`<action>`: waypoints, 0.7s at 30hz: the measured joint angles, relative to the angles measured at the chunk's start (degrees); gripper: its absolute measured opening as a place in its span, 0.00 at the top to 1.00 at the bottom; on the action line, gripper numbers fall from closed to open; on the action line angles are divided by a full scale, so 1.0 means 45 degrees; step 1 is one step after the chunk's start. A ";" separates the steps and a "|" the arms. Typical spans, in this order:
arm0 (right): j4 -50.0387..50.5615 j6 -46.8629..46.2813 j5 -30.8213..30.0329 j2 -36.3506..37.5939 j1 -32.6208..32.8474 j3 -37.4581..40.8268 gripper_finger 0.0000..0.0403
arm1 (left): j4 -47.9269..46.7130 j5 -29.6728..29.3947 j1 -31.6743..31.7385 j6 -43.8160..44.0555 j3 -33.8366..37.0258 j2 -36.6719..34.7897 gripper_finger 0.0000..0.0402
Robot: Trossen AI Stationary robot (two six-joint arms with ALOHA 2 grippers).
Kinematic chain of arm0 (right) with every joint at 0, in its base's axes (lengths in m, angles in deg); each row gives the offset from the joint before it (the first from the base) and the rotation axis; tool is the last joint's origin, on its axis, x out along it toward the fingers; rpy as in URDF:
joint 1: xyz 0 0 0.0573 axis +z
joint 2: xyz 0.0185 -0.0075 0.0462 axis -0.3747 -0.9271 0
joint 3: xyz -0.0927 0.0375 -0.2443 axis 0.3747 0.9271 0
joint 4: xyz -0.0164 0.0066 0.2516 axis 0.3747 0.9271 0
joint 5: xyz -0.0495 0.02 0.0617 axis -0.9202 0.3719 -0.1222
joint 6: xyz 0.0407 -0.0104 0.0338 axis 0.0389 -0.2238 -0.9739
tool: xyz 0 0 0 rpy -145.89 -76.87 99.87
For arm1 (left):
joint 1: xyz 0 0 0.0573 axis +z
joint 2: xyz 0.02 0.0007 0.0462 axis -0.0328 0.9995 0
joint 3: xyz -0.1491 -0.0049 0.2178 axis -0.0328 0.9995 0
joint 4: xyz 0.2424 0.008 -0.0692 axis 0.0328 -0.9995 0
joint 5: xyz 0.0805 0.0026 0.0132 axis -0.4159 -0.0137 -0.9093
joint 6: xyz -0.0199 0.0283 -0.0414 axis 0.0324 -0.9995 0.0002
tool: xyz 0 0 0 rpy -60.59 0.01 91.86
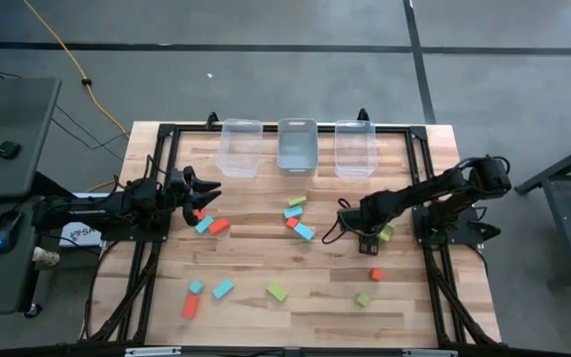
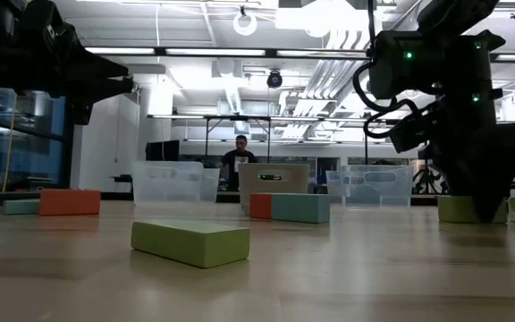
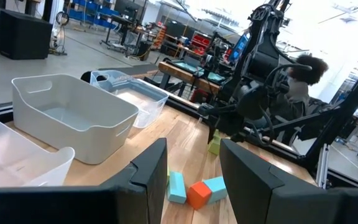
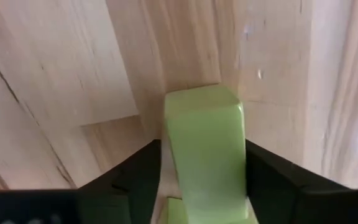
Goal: Sort & place blocks by color
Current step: Put the green block into the right transparent bin
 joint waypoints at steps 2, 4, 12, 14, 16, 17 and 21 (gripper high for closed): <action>-0.0005 -0.0182 0.0152 0.0000 0.0000 0.0000 0.57 | -0.0005 0.0000 0.0000 0.0000 0.0000 0.0001 0.68; 0.0000 -0.0391 0.0208 0.0000 0.0000 0.0000 0.62 | -0.0009 0.0000 0.0000 0.0000 0.0000 0.0003 0.68; -0.0063 -0.1708 0.0529 0.0024 -0.0019 -0.0024 0.71 | -0.0010 0.0005 0.0000 0.0010 0.0000 0.0001 0.68; -0.0058 -0.2027 0.0615 0.0012 -0.0015 -0.0112 0.71 | -0.0005 0.0007 0.0000 0.0005 0.0000 -0.0001 0.68; -0.0062 -0.2301 0.0685 -0.0003 -0.0013 -0.0408 0.71 | -0.0005 0.0005 0.0000 0.0010 0.0000 0.0004 0.68; -0.0085 -0.2395 0.0680 0.0000 -0.0010 -0.0619 0.71 | -0.0006 0.0010 0.0000 0.0009 0.0000 0.0000 0.68; -0.0277 -0.2674 0.0312 0.0000 -0.0010 -0.1653 0.71 | -0.0008 0.0012 0.0000 0.0007 0.0000 0.0002 0.68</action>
